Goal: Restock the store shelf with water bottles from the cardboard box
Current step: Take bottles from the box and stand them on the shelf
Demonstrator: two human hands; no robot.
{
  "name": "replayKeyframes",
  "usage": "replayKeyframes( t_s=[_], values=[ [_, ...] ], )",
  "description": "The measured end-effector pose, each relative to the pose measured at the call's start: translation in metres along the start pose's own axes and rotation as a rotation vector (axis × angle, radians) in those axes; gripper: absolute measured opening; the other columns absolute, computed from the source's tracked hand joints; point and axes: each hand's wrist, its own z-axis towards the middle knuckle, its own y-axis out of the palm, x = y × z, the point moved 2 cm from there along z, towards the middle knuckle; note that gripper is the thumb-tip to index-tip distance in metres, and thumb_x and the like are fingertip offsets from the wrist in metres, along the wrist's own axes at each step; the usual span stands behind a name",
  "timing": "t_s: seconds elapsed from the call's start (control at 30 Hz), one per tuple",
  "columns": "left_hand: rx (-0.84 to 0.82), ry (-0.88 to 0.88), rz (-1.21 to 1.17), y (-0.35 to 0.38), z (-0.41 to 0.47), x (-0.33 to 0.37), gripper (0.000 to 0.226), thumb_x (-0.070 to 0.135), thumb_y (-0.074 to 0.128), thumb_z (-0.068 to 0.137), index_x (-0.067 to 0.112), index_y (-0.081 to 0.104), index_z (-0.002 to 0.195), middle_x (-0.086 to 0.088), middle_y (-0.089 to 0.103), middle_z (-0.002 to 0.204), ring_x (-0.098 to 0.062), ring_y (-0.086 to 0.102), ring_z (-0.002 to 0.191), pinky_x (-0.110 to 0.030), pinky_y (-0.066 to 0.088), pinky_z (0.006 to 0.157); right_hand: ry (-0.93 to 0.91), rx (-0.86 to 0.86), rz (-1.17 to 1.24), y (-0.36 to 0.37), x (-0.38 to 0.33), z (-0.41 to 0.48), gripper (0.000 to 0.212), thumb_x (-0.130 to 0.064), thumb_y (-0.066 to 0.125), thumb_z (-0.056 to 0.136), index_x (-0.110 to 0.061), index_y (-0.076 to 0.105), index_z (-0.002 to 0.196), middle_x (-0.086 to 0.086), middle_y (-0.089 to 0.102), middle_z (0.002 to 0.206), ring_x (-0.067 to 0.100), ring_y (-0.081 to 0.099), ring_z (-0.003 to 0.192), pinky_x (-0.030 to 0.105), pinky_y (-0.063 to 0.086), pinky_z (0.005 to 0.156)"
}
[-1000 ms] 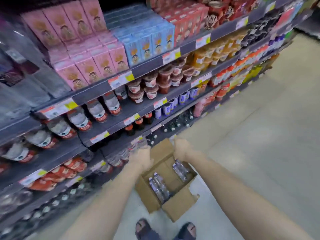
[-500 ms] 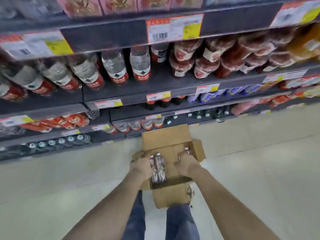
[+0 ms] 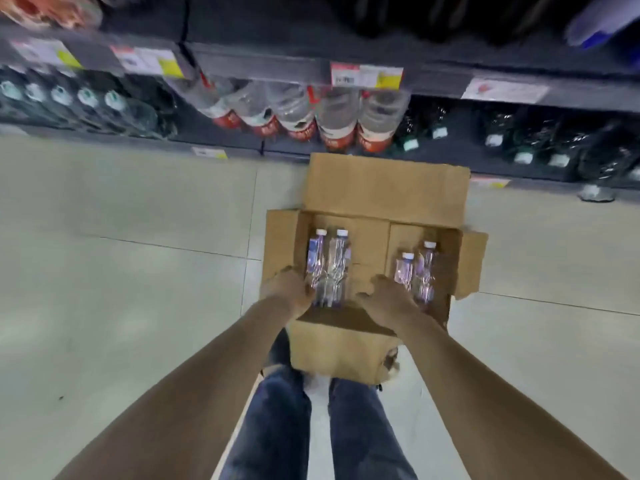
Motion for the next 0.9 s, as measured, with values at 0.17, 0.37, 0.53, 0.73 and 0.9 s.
replayKeyframes(
  t_s=[0.17, 0.37, 0.53, 0.73, 0.9],
  values=[
    [0.051, -0.019, -0.011, 0.055, 0.078, -0.019, 0.023, 0.023, 0.05, 0.107, 0.011, 0.057, 0.125, -0.008, 0.066, 0.108, -0.028, 0.064, 0.104, -0.04, 0.058, 0.085, -0.025, 0.077, 0.208, 0.031, 0.015, 0.101, 0.058, -0.038, 0.059, 0.101, -0.027, 0.039, 0.155, 0.01, 0.061, 0.14, 0.016, 0.064, 0.084, 0.021, 0.051, 0.072],
    [0.267, 0.033, 0.016, 0.095, 0.143, -0.007, 0.07, 0.007, 0.062, 0.099, 0.007, 0.028, 0.161, -0.016, 0.051, 0.153, -0.036, 0.042, 0.145, -0.043, 0.046, 0.111, -0.025, 0.127, 0.303, 0.073, 0.023, 0.186, 0.072, -0.035, 0.066, 0.097, -0.024, 0.03, 0.159, 0.008, 0.062, 0.139, 0.022, 0.064, 0.098, 0.022, 0.051, 0.077],
    [0.199, 0.031, -0.139, 0.117, 0.18, 0.008, 0.096, 0.011, 0.067, 0.1, 0.004, -0.002, 0.167, -0.018, 0.011, 0.174, -0.035, 0.024, 0.158, -0.041, 0.029, 0.125, -0.002, 0.161, 0.388, 0.097, 0.028, 0.223, 0.083, -0.036, 0.08, 0.085, -0.025, 0.036, 0.156, 0.004, 0.064, 0.137, 0.028, 0.062, 0.123, 0.031, 0.05, 0.101],
    [0.168, 0.016, -0.214, 0.131, 0.215, 0.0, 0.106, 0.025, 0.071, 0.098, 0.001, -0.007, 0.166, -0.016, 0.009, 0.173, -0.031, 0.019, 0.16, -0.037, 0.023, 0.127, 0.001, 0.249, 0.585, 0.103, 0.025, 0.256, 0.067, -0.022, 0.09, 0.074, -0.02, 0.057, 0.132, -0.006, 0.067, 0.107, 0.016, 0.065, 0.098, 0.023, 0.054, 0.079],
    [0.278, -0.018, -0.268, 0.142, 0.219, 0.009, 0.101, 0.029, 0.068, 0.097, -0.003, 0.0, 0.165, -0.018, 0.019, 0.163, -0.035, 0.026, 0.151, -0.036, 0.028, 0.123, 0.106, 0.306, 0.596, 0.11, 0.022, 0.273, 0.058, -0.035, 0.087, 0.061, -0.012, 0.068, 0.11, 0.002, 0.074, 0.096, 0.018, 0.071, 0.083, 0.029, 0.061, 0.07]
  ],
)
